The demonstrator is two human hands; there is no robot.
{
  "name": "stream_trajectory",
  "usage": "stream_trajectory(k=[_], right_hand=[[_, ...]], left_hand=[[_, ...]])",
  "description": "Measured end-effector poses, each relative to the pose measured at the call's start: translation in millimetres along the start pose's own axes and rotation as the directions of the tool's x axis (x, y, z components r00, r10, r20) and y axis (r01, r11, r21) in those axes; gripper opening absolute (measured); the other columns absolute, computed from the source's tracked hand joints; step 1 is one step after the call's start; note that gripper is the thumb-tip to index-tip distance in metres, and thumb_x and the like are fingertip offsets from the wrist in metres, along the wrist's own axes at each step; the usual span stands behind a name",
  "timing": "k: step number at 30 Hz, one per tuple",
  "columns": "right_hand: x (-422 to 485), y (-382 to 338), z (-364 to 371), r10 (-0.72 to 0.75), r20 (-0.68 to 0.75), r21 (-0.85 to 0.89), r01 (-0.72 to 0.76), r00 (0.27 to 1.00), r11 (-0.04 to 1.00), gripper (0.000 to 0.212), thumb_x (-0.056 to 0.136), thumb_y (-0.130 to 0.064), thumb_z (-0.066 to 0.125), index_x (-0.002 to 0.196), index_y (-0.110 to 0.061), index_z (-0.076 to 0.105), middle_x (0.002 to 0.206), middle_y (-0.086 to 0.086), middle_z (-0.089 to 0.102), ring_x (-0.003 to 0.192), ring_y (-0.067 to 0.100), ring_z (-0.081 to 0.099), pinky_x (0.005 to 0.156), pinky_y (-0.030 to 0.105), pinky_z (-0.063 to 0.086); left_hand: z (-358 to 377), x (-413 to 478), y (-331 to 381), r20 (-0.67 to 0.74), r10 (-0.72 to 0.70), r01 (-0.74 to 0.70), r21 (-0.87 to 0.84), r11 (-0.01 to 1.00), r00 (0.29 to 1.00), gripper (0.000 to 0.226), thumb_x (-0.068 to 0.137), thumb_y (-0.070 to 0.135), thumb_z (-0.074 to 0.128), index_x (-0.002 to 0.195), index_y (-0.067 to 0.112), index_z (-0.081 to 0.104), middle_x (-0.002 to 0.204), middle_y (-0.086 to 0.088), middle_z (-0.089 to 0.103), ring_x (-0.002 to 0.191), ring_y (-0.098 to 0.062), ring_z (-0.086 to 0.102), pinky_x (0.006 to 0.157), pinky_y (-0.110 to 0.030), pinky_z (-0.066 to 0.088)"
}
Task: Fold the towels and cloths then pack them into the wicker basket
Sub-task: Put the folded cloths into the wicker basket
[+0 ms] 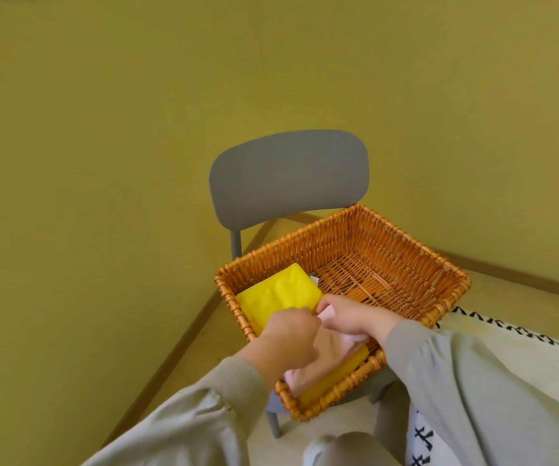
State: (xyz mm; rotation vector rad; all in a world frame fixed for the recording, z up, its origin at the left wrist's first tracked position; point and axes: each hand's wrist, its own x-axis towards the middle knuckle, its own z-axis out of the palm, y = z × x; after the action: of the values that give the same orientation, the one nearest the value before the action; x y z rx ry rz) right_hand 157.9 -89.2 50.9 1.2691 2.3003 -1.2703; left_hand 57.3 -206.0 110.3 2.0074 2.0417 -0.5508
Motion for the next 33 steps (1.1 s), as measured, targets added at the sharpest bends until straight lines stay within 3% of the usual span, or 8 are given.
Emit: stream_trajectory(k=[3,5,7,12,15,21,28,33], right_hand=[[-4,-2,2,-0.096,-0.094,-0.225,0.073,0.991,0.972,0.046,0.087,-0.032,0.064,0.126,-0.021,0.044,0.127,0.004,0.045,0.114,0.021,0.044,0.093,0.033,0.041],[-15,-11,-6,-0.348,-0.227,-0.516,0.190,0.910,0.835,0.049,0.082,-0.038,0.068,0.122,-0.020,0.046,0.122,0.000,0.042,0.115,0.019,0.038,0.096,0.032,0.037],[-26,-20,-11,-0.511,-0.154,-0.703,0.270,0.846,0.658,0.037,0.080,-0.044,0.066,0.106,-0.021,0.054,0.111,-0.001,0.044,0.107,0.018,0.038,0.090,0.032,0.035],[-44,-11,-3,-0.160,0.164,-0.682,0.230,0.973,0.694,0.034,0.082,-0.049,0.062,0.092,-0.018,0.053,0.093,0.004,0.057,0.085,0.026,0.053,0.069,0.033,0.042],[-38,-10,11,-0.100,0.180,-0.712,0.200,0.979,0.673,0.037,0.082,-0.041,0.061,0.104,-0.013,0.059,0.102,0.009,0.063,0.091,0.029,0.059,0.070,0.033,0.046],[-19,-7,25,-0.056,0.164,-0.732,0.160,0.985,0.663,0.041,0.078,-0.033,0.063,0.113,-0.011,0.061,0.109,0.011,0.064,0.097,0.030,0.061,0.083,0.038,0.053],[-28,-2,18,-0.082,0.174,-0.619,0.174,0.981,0.766,0.052,0.084,-0.030,0.060,0.129,-0.012,0.044,0.127,0.014,0.048,0.111,0.030,0.052,0.086,0.038,0.047],[-38,2,5,-0.021,0.196,-0.611,0.139,0.980,0.779,0.058,0.085,-0.038,0.061,0.135,-0.017,0.041,0.134,0.009,0.039,0.118,0.028,0.046,0.090,0.038,0.046]], left_hand=[[10,2,4,0.172,0.032,-0.016,-0.094,0.995,0.985,0.036,0.097,0.031,0.046,0.118,0.004,0.058,0.118,-0.015,0.060,0.109,-0.033,0.056,0.082,-0.039,0.046],[11,4,1,0.206,0.041,-0.019,-0.111,0.994,0.978,0.038,0.096,0.032,0.047,0.118,0.004,0.059,0.118,-0.015,0.061,0.110,-0.033,0.056,0.084,-0.038,0.046],[12,5,-2,0.201,0.042,-0.017,-0.123,0.992,0.979,0.040,0.096,0.035,0.049,0.118,0.005,0.061,0.118,-0.015,0.061,0.110,-0.032,0.056,0.084,-0.037,0.045],[16,11,5,0.346,-0.017,0.036,-0.049,0.998,0.938,0.051,0.091,0.048,0.053,0.123,0.009,0.059,0.120,-0.011,0.060,0.114,-0.031,0.055,0.091,-0.038,0.045],[17,21,18,0.577,-0.094,0.089,0.037,0.995,0.811,0.047,0.095,0.040,0.048,0.132,0.011,0.051,0.134,-0.006,0.052,0.125,-0.027,0.047,0.106,-0.038,0.037],[-3,23,26,0.626,-0.107,0.116,0.026,0.993,0.772,0.049,0.100,0.035,0.042,0.142,0.011,0.038,0.144,-0.009,0.041,0.134,-0.029,0.036,0.112,-0.040,0.029],[7,17,26,0.502,-0.052,0.004,0.097,0.995,0.863,0.044,0.096,0.039,0.048,0.132,0.013,0.050,0.133,-0.009,0.053,0.125,-0.029,0.048,0.100,-0.038,0.040],[21,15,10,0.488,0.044,-0.077,0.049,0.996,0.872,0.046,0.089,0.051,0.055,0.110,0.012,0.067,0.106,-0.008,0.067,0.090,-0.025,0.056,0.084,-0.035,0.045]])
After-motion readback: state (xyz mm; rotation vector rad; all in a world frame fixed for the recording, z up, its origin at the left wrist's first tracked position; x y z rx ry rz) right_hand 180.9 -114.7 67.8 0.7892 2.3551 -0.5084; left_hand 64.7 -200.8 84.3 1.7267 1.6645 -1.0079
